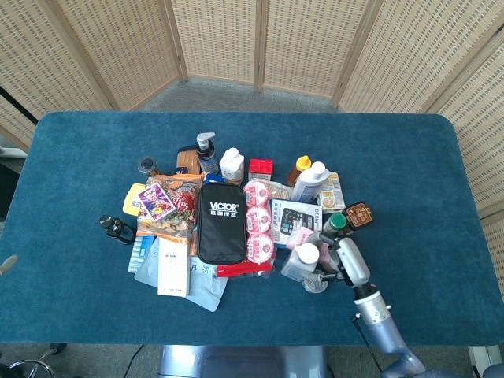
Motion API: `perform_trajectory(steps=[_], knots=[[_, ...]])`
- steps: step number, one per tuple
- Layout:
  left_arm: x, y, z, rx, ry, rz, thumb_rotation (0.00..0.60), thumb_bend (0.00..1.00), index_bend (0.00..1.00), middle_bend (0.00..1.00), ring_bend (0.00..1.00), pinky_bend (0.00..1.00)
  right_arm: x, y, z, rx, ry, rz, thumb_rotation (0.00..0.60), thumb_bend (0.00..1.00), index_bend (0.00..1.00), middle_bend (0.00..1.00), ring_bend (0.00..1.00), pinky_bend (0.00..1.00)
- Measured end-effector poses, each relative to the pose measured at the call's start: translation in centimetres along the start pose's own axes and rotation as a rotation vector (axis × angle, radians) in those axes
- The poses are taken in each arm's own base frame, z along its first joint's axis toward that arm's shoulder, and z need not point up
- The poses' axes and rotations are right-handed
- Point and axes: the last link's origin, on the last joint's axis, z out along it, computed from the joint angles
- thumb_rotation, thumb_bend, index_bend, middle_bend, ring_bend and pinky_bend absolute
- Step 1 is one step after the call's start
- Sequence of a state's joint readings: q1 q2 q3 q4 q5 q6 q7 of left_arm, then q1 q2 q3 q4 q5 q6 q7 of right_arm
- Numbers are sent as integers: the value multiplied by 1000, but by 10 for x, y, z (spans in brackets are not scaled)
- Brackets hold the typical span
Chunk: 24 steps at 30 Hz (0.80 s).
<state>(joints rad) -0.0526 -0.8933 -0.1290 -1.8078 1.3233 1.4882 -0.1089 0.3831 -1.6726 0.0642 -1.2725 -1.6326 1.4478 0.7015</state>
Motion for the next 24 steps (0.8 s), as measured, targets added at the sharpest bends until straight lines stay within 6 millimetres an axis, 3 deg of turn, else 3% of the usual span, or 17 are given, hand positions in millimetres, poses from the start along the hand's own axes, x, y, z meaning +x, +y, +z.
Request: perform_trajectory(steps=[11,24], knots=[[0,3,-1,-14,-8,-8,600,0,0,0,0,0,30,-32,9,63,88,-8,600,0,675,959,930,1000],[-4,3,0,-25,-29,-5,600,0,0,0,0,0,69,-110,45,186,181,-66,600,0,674,959,934,1000]])
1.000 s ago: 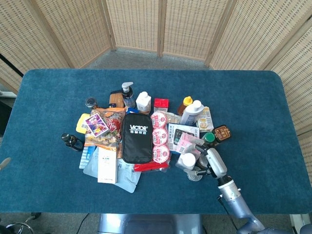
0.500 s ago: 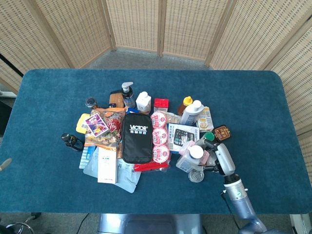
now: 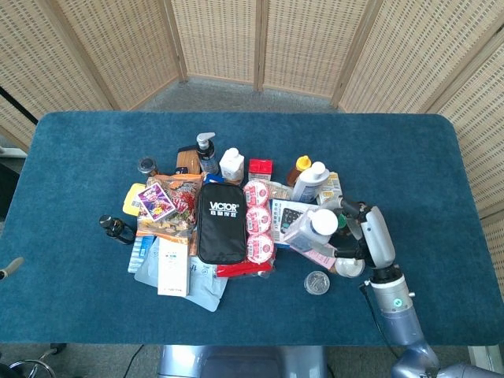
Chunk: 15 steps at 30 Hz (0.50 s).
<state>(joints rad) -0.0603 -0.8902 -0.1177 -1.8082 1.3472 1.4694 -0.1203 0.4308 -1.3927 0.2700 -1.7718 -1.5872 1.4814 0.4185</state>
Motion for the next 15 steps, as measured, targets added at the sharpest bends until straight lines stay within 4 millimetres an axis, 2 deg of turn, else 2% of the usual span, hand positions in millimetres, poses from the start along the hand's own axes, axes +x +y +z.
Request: perform_trajectory(steps=[6,15], knots=[[0,1,0,-5,-5,0,600,0,0,0,0,0,10,-24,21,40,16,-39,600,0,675,960,933,1000],[-3,2,1,-6,-13,6,600,0,0,0,0,0,17,-45,36,70,29,-58,600,0,675,961,934,1000]])
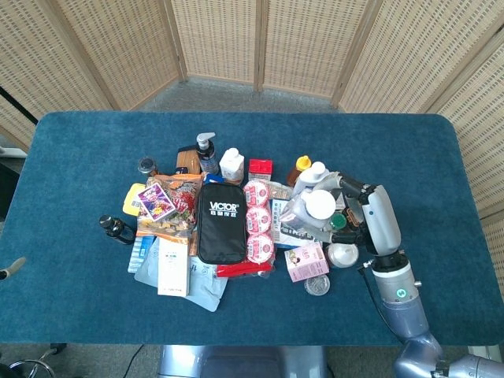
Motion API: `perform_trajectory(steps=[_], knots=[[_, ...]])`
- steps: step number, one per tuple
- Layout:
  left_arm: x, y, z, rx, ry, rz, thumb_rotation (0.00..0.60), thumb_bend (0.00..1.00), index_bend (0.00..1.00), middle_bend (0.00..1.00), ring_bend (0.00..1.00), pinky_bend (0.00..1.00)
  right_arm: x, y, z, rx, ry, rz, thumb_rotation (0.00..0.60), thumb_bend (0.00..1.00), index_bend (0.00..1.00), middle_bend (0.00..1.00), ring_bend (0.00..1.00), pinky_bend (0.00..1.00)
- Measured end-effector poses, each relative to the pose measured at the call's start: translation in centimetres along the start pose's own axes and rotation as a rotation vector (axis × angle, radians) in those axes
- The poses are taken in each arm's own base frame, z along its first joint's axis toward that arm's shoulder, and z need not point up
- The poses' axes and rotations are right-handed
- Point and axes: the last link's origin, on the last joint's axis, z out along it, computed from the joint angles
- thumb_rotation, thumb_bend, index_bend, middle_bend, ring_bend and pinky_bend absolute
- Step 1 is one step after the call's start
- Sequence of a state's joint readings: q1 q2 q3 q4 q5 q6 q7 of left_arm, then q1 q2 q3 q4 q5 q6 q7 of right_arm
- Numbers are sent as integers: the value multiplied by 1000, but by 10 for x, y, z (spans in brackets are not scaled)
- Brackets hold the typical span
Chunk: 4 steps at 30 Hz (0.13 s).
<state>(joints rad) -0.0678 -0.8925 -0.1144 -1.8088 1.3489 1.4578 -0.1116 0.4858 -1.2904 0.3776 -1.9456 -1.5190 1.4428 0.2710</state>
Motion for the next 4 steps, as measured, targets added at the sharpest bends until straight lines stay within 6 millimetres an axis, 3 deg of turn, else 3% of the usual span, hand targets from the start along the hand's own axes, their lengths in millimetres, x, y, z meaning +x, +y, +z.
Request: perform_trajectory(steps=[4], knots=[[-1,0,0,0,0,1,600,0,0,0,0,0,1,-3,3,3,0,-7,600,0,676,961,934,1000]])
